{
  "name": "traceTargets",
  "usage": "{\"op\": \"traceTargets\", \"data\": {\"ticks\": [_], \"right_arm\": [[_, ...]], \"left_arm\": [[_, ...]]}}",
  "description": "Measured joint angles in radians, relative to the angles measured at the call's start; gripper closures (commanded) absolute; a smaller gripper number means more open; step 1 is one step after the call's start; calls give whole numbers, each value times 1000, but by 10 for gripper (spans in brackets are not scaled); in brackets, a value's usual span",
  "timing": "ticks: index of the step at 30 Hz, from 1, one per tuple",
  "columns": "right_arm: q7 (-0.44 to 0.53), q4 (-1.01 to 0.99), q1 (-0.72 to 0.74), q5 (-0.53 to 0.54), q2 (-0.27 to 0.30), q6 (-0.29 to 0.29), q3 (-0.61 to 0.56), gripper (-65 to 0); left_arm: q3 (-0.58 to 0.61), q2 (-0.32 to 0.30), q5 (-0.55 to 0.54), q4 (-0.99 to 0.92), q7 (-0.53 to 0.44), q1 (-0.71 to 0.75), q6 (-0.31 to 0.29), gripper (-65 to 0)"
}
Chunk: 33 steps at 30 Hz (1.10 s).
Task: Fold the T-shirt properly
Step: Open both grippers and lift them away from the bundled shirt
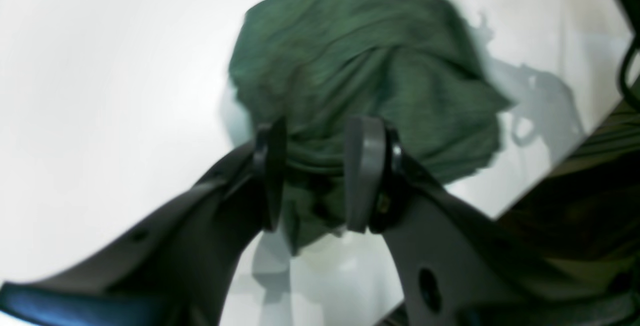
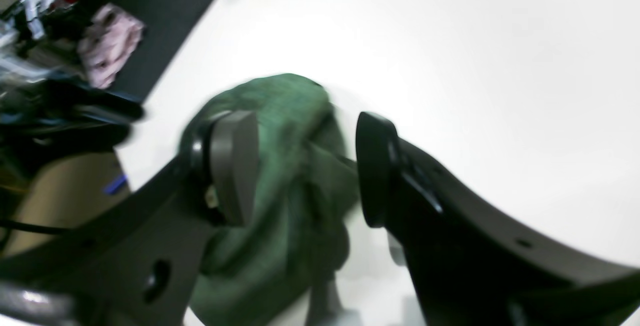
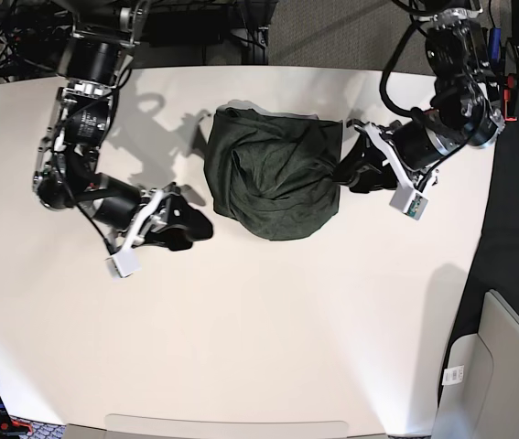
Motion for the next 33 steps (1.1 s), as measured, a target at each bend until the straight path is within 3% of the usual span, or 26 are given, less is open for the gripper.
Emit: {"op": "traceTargets", "data": {"ticks": [2,6,9,14,21,25,28,33], "right_arm": [[0,0,-1,-1,31,-1,20,-295],[-1,0,-11,-1,54,0,38,-295],[-2,-1,-11,0,62,0,38,-295],[-2,-16,-12,0,66,0,39,-295],[0,-23,-10,0,64,0,39,-295],[0,-23,-8,0,64,0,39,-295],[0,-30,-6,2,64,0,39,-295],[0,-58,1,0,64,0,39,-295]], "left_arm": [[0,27,14,3,4,11,3,-196],[22,56,10,4,-62,16,95,-196],[106,29,16,3,-124,39,189,-197],[242,-11,13,3,-221,73,287,-197],[288,-55,14,3,-378,98,380,-196],[294,-74,16,7,-410,104,466,-196],[294,-78,70,9,-417,110,467,-196],[460,-93,157,39,-418,110,463,-196]]}}
